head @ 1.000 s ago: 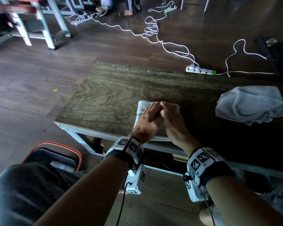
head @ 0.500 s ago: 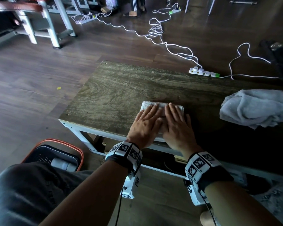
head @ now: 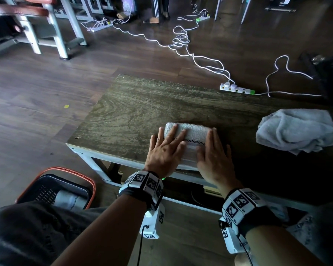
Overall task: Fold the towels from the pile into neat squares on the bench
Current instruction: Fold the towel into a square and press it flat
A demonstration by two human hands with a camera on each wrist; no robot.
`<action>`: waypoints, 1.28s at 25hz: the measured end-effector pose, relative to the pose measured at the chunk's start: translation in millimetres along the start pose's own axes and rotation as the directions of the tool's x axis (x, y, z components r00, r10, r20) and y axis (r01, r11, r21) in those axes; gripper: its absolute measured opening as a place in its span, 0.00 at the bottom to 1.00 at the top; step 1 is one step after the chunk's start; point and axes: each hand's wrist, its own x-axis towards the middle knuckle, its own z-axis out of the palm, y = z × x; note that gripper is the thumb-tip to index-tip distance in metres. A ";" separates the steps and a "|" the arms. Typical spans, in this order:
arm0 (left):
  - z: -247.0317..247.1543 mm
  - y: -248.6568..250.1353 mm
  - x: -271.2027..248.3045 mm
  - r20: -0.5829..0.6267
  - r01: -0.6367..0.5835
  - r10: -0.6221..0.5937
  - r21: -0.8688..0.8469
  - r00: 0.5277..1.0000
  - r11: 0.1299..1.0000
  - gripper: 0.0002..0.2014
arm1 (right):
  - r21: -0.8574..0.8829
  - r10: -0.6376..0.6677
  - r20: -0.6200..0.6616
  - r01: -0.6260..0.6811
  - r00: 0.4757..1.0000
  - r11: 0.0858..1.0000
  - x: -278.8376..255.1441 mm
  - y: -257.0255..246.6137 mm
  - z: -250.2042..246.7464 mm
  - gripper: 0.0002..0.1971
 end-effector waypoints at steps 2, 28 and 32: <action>-2.0 1.2 1.8 0.013 0.034 -0.033 -0.032 0.999 0.999 0.23 | 0.027 0.010 0.010 -0.010 1.000 1.000 0.3 3.1 0.0 0.35; -162.9 -27.2 -98.4 -0.125 0.047 -0.255 -0.817 0.959 0.575 0.19 | 0.778 0.088 0.259 -0.261 0.962 0.571 -47.9 -134.2 -47.4 0.31; -193.3 -65.4 -142.5 -0.244 0.077 -0.533 -0.857 0.810 0.509 0.24 | 0.795 -0.053 0.133 -0.074 0.990 0.601 -57.3 -202.3 -60.6 0.29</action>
